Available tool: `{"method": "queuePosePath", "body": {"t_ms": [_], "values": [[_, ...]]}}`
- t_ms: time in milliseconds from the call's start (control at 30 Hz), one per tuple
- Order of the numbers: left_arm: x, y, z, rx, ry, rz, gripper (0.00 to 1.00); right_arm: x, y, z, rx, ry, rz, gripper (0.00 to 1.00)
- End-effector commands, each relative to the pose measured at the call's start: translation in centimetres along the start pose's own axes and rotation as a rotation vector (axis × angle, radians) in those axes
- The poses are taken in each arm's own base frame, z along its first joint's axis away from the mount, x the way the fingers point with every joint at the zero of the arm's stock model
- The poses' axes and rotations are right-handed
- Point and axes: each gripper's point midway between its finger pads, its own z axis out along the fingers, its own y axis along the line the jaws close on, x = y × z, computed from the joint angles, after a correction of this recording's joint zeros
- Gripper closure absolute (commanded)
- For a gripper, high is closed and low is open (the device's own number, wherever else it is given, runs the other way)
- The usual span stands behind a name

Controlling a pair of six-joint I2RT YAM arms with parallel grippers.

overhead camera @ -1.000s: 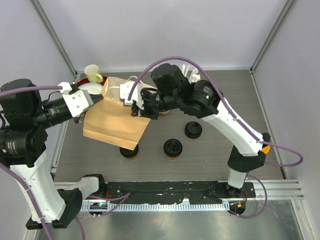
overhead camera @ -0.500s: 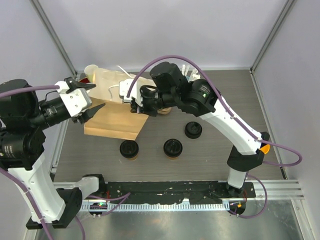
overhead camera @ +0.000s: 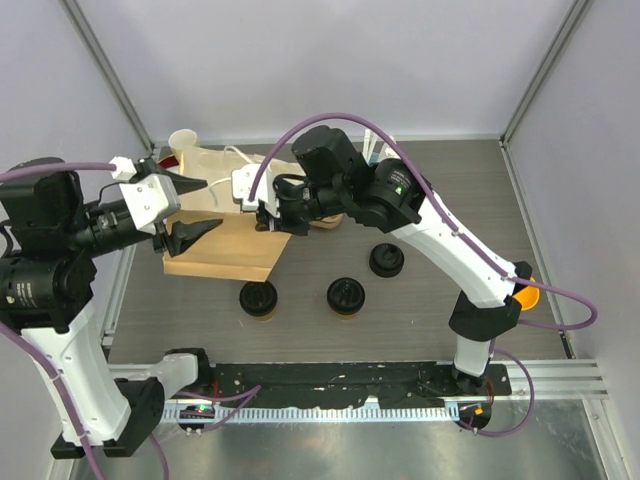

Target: Pack the takeout coffee

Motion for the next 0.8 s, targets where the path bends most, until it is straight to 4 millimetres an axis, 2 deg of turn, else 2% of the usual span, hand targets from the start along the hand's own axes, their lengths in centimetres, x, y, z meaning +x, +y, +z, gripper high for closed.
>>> {"method": "queuePosePath", "body": {"t_ms": [0,200,333,533,633,667,767], "values": [[4.5,-5.1,-0.4,0.128,0.14,-0.32,0.38,-3.5,-0.4,-1.8,0.022,-0.118,-0.054,0.99],[5.9,-5.1,-0.3,0.131,0.177,-0.297,0.42,-4.3,-0.2,-1.6,0.002,-0.156,-0.046,0.99],[7.8,-4.9,-0.4,0.115,0.251,-0.292,0.46,-5.1,-0.2,-2.2,0.009,-0.183,-0.052,0.99],[9.4,-5.6,-0.4,0.14,0.309,-0.28,0.56,-4.8,-1.4,-2.3,0.075,-0.158,-0.038,0.99],[9.9,-5.4,-0.5,0.134,0.338,-0.27,0.66,-4.5,-1.9,-2.4,0.103,-0.141,-0.035,0.99],[10.0,-5.4,-0.4,0.135,0.34,-0.272,0.79,-4.6,-2.0,-2.4,0.107,-0.142,-0.034,0.99],[9.8,-5.2,-0.5,0.128,0.339,-0.265,1.0,-4.2,-2.4,-2.3,0.123,-0.129,-0.024,0.99]]}}
